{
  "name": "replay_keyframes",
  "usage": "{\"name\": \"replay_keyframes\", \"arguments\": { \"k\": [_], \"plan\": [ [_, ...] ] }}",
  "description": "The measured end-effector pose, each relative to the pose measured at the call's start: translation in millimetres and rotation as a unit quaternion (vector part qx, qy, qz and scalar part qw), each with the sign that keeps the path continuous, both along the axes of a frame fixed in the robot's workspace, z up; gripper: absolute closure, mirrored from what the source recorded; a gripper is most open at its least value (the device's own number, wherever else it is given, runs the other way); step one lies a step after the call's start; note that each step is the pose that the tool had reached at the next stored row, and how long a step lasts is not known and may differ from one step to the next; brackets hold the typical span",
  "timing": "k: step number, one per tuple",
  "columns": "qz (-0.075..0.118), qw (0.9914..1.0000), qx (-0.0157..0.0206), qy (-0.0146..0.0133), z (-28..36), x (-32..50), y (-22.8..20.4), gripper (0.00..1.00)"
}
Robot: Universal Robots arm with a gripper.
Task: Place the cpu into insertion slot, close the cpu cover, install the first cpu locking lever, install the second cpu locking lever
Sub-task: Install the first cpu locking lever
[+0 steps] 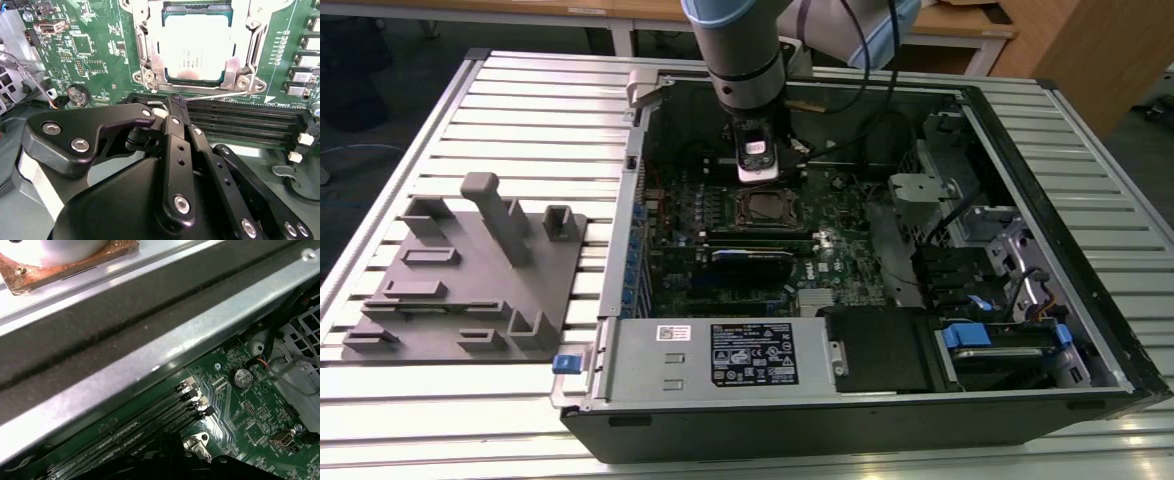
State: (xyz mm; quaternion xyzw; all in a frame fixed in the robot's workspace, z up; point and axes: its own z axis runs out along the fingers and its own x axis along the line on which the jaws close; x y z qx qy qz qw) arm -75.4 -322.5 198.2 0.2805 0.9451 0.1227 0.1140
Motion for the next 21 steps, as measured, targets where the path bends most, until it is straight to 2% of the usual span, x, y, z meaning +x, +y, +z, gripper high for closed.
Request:
{"name": "replay_keyframes", "arguments": {
  "k": [4,9,11,17,21],
  "plan": [
    [0.000,1.00000,-0.0001,-0.0001,-0.2,0.0,1.4,0.89],
    [-0.001,1.00000,-0.0005,-0.0001,-0.4,0.0,5.7,0.89],
    [-0.001,1.00000,-0.0012,-0.0002,-0.7,0.0,5.8,0.89],
    [-0.001,0.99993,-0.0113,-0.0020,-4.6,0.0,6.1,0.89],
    [-0.001,0.99991,-0.0134,-0.0022,-5.1,0.0,7.4,0.89]
  ]
}}
